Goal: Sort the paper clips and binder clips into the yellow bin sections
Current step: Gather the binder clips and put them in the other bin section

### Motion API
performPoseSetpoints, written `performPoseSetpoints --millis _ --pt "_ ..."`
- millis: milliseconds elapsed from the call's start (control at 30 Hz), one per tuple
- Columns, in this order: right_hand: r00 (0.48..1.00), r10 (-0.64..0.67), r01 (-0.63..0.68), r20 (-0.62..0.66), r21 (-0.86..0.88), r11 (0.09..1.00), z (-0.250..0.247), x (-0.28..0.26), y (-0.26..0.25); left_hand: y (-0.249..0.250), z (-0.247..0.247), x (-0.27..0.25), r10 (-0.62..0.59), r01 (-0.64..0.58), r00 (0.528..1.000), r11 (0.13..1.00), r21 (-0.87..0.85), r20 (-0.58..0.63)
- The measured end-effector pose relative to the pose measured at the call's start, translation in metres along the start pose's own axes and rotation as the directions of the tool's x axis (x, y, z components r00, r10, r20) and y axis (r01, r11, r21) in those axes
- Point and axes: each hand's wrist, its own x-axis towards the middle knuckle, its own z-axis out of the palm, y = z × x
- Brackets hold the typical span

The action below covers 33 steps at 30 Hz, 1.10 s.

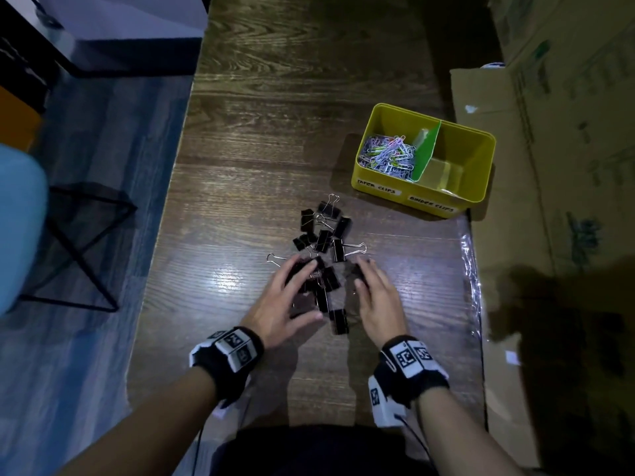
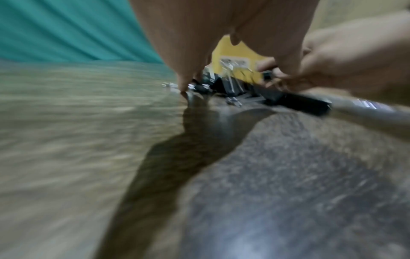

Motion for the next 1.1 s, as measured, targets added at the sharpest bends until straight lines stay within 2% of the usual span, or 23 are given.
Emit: performPoseSetpoints --millis 67,133,200,267,333,433,567,667,800,900,1000,1067,1100 --pt "0.993 0.057 -0.048 -0.100 0.086 0.995 -0.012 0.000 0.003 -0.008 -0.007 -0.008 -0.047 0.040 0.994 0.996 -0.074 -0.100" --pt "0.982 0.091 -0.062 -0.168 0.176 0.983 -0.022 0.001 0.007 -0.014 -0.011 -0.011 -0.059 0.052 0.981 0.998 -0.041 -0.183" --pt "0.982 0.097 -0.059 -0.162 0.223 0.973 -0.026 0.002 0.008 -0.013 -0.011 -0.009 -0.063 0.064 0.971 0.998 -0.002 -0.230" --pt "0.991 0.073 -0.048 -0.109 0.214 0.976 -0.027 0.001 0.002 -0.006 -0.010 -0.004 -0.120 0.129 0.966 0.991 0.026 -0.229" --pt "0.998 0.010 -0.004 -0.054 0.125 0.992 -0.025 0.003 -0.005 -0.001 -0.007 0.002 -0.170 0.184 0.968 0.981 0.062 -0.185" --pt "0.997 -0.059 0.061 0.039 -0.043 0.997 -0.016 0.011 -0.012 0.001 -0.003 0.009 -0.183 0.198 0.974 0.974 0.111 -0.136" --pt "0.961 -0.182 0.233 0.208 -0.258 0.938 -0.008 0.021 -0.021 0.000 -0.008 0.017 -0.206 0.211 0.970 0.977 0.030 -0.131" --pt "0.939 -0.193 0.287 0.283 -0.341 0.895 -0.007 0.027 -0.024 -0.007 -0.015 0.021 -0.250 0.247 0.963 0.968 -0.038 -0.103" --pt "0.925 -0.213 0.334 0.316 -0.403 0.852 -0.004 0.027 -0.024 -0.016 -0.026 0.023 -0.222 0.235 0.963 0.969 0.071 -0.151" --pt "0.919 -0.256 0.360 0.301 -0.372 0.855 -0.006 0.026 -0.019 -0.024 -0.029 0.021 -0.210 0.246 0.955 0.956 0.163 -0.209" --pt "0.940 -0.256 0.318 0.227 -0.303 0.898 -0.011 0.025 -0.013 -0.035 -0.028 0.015 -0.189 0.244 0.949 0.947 0.209 -0.253" --pt "0.956 -0.245 0.278 0.160 -0.241 0.930 -0.013 0.024 -0.012 -0.043 -0.027 0.011 -0.149 0.196 0.948 0.969 0.148 -0.282" --pt "0.967 -0.226 0.246 0.116 -0.196 0.949 -0.014 0.023 -0.012 -0.045 -0.027 0.009 -0.168 0.188 0.935 0.981 0.037 -0.312"
